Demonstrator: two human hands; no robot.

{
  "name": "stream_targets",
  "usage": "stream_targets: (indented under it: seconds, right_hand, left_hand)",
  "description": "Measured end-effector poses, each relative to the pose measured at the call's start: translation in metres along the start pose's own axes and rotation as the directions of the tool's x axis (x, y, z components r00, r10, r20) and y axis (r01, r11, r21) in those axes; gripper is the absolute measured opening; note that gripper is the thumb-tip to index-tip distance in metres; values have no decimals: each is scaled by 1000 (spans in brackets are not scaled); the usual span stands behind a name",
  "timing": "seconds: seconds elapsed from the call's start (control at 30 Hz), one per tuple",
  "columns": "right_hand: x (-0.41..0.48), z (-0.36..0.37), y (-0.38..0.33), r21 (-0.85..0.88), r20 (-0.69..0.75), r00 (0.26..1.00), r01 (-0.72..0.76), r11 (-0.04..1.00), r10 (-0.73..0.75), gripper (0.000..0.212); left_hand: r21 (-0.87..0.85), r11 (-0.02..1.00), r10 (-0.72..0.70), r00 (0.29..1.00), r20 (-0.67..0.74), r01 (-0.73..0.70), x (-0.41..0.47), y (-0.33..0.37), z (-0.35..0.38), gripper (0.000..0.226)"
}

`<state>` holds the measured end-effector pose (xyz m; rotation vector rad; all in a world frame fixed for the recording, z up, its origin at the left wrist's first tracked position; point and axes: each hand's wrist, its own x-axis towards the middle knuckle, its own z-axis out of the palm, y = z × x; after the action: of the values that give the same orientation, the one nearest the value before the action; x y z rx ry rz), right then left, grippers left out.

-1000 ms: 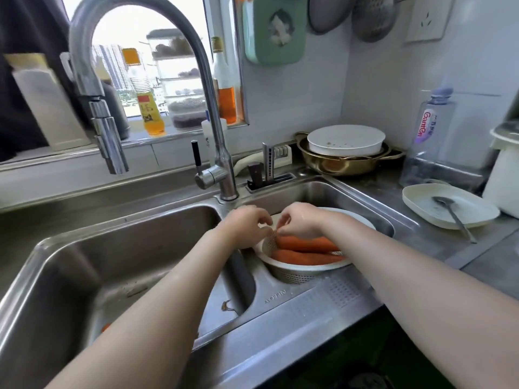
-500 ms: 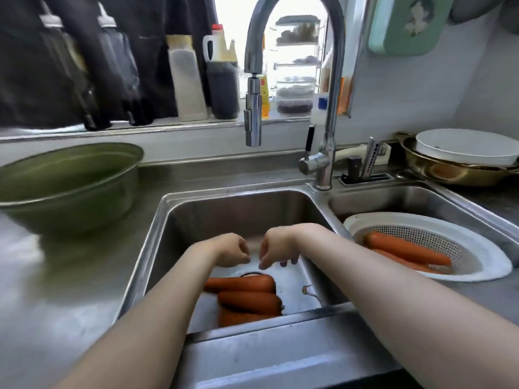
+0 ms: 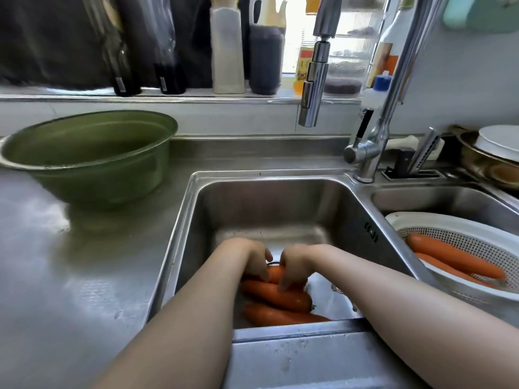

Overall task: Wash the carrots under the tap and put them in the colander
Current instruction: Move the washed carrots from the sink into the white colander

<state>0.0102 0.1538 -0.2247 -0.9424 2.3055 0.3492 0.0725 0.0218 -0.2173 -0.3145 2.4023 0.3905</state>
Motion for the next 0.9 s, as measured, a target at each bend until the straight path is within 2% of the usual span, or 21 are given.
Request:
stream_targets:
  seconds: [0.07, 0.17, 0.3, 0.4, 0.57, 0.63, 0.7, 0.8, 0.9]
  right_hand:
    - [1, 1, 1, -8, -4, 1000, -2, 1000, 2, 58]
    - [1, 1, 5, -59, -33, 999, -3, 998, 1, 42]
    - [-3, 1, 0, 13, 44, 999, -29, 999, 29, 60]
    - [-7, 0, 2, 15, 0, 1000, -23, 1000, 23, 62]
    - [-16, -6, 8, 120, -11, 999, 51, 992, -50, 43]
    - [-24, -16, 14, 204, -80, 994, 95, 974, -80, 37]
    - [-36, -30, 26, 328, -168, 983, 132, 935, -80, 36]
    - [-61, -53, 47, 480, -242, 969, 166, 862, -51, 41]
    - [-94, -69, 70, 407, -355, 934, 202, 891, -50, 48]
  left_hand:
    - [12, 1000, 12, 1000, 16, -12, 0, 3, 0, 70]
    - [-8, 1000, 27, 1000, 15, -27, 0, 2, 0, 68]
    - [12, 1000, 26, 1000, -1, -26, -3, 1, 0, 64]
    - [-13, 1000, 26, 999, -23, -27, -4, 0, 1, 67]
    - [-90, 993, 74, 995, -65, -79, -13, 1, 1, 67]
    - [-116, 985, 109, 985, -131, -124, -18, 4, -1, 66]
    - [-116, 975, 150, 947, -283, -189, -24, 7, -6, 64]
    - [-138, 939, 206, 838, -505, -314, -37, 17, -16, 51]
    - [-102, 907, 270, 748, -607, -410, -46, 40, -29, 48]
